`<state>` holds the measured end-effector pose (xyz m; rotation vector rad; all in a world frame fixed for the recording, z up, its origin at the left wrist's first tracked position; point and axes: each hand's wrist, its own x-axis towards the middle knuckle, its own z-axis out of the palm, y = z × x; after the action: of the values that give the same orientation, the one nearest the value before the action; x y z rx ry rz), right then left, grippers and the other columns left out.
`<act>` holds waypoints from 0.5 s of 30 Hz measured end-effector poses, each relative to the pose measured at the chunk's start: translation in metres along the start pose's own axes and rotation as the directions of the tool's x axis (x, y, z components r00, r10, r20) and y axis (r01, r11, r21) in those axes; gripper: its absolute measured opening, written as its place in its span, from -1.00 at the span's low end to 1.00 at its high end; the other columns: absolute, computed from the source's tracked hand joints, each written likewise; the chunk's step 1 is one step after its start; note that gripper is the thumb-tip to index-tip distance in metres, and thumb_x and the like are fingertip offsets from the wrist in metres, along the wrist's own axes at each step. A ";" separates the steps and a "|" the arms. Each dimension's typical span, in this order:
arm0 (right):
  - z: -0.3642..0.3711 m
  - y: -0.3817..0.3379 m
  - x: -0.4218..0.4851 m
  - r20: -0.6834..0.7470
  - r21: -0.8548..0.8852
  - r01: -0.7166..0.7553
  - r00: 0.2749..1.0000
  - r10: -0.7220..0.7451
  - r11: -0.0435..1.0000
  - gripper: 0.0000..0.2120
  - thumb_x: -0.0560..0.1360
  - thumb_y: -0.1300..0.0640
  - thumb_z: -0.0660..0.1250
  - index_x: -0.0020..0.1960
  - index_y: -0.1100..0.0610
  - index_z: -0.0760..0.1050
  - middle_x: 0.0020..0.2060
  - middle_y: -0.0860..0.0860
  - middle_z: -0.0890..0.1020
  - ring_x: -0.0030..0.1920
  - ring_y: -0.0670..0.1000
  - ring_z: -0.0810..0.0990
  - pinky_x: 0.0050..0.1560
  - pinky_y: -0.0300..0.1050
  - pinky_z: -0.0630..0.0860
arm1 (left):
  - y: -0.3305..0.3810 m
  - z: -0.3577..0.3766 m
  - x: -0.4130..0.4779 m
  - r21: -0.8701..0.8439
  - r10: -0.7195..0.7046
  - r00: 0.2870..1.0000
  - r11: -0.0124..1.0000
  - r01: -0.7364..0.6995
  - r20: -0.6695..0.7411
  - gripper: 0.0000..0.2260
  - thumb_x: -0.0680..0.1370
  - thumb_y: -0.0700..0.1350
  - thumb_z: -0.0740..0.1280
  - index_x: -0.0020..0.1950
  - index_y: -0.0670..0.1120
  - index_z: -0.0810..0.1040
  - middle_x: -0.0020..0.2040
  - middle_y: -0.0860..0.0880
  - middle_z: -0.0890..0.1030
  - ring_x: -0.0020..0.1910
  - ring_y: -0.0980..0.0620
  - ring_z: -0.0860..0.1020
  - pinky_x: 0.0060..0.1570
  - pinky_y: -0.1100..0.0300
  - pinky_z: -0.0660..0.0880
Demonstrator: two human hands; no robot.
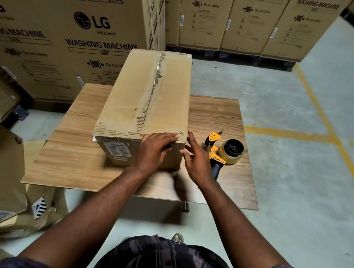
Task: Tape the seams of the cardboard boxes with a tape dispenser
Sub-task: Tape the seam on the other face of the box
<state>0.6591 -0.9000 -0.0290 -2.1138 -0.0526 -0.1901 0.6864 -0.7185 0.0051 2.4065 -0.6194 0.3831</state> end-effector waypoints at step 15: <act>-0.008 -0.001 0.014 0.101 -0.421 0.384 0.920 -0.378 0.822 -0.53 0.53 0.38 0.37 0.43 0.22 0.49 0.45 0.16 0.49 0.47 0.31 0.41 0.37 0.24 0.46 | 0.001 -0.002 0.002 0.082 -0.078 0.997 0.994 0.075 0.026 -0.58 0.39 -0.24 0.56 0.20 -0.02 0.59 0.12 -0.03 0.52 0.11 -0.05 0.47 0.15 0.10 0.46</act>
<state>0.6716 -0.9070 -0.0214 -2.5344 -0.4879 -0.4639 0.6872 -0.7190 0.0081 2.5092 -0.5320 0.3471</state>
